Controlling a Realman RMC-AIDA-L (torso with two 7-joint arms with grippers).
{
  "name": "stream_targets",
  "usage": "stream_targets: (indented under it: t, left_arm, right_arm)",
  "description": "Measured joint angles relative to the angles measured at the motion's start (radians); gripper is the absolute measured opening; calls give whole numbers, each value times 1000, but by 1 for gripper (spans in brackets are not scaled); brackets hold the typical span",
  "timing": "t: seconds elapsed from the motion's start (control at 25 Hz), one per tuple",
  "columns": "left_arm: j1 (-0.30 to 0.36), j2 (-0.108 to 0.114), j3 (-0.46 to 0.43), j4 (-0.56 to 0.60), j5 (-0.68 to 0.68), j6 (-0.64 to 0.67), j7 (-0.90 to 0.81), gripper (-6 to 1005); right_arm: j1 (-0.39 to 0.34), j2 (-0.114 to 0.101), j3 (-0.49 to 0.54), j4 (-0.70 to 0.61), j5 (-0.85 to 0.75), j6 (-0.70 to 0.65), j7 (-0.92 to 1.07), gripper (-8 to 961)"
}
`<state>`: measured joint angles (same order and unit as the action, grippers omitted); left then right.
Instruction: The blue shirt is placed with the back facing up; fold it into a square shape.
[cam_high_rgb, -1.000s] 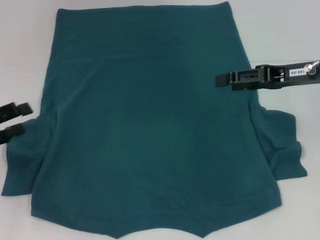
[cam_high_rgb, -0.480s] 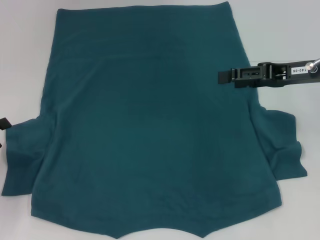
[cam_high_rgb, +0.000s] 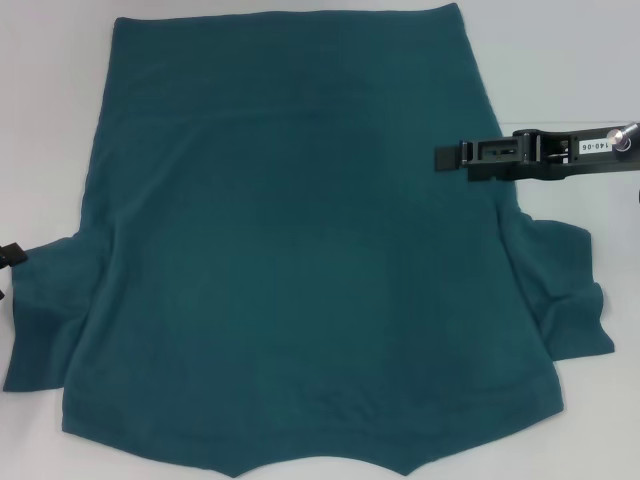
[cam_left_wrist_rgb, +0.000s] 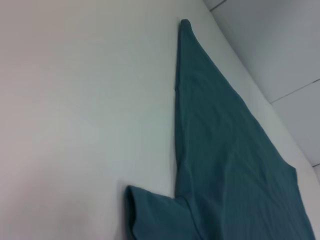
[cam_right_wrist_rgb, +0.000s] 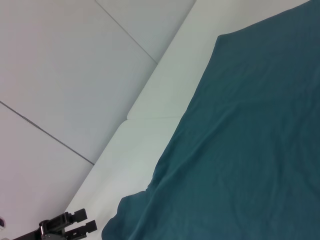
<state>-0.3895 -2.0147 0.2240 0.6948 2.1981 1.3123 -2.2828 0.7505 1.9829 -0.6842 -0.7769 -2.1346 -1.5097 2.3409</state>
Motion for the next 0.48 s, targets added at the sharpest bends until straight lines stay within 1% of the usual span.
stream_targets:
  t: [0.2, 0.48]
  left_arm:
    - [-2, -3, 3, -14, 4, -34, 20, 814]
    - [-6, -3, 9, -26, 4, -49, 32, 815]
  right_arm:
    - [-1, 0, 0, 0, 2, 6, 2, 941]
    - [-1, -1, 8, 0, 2, 8, 5, 942]
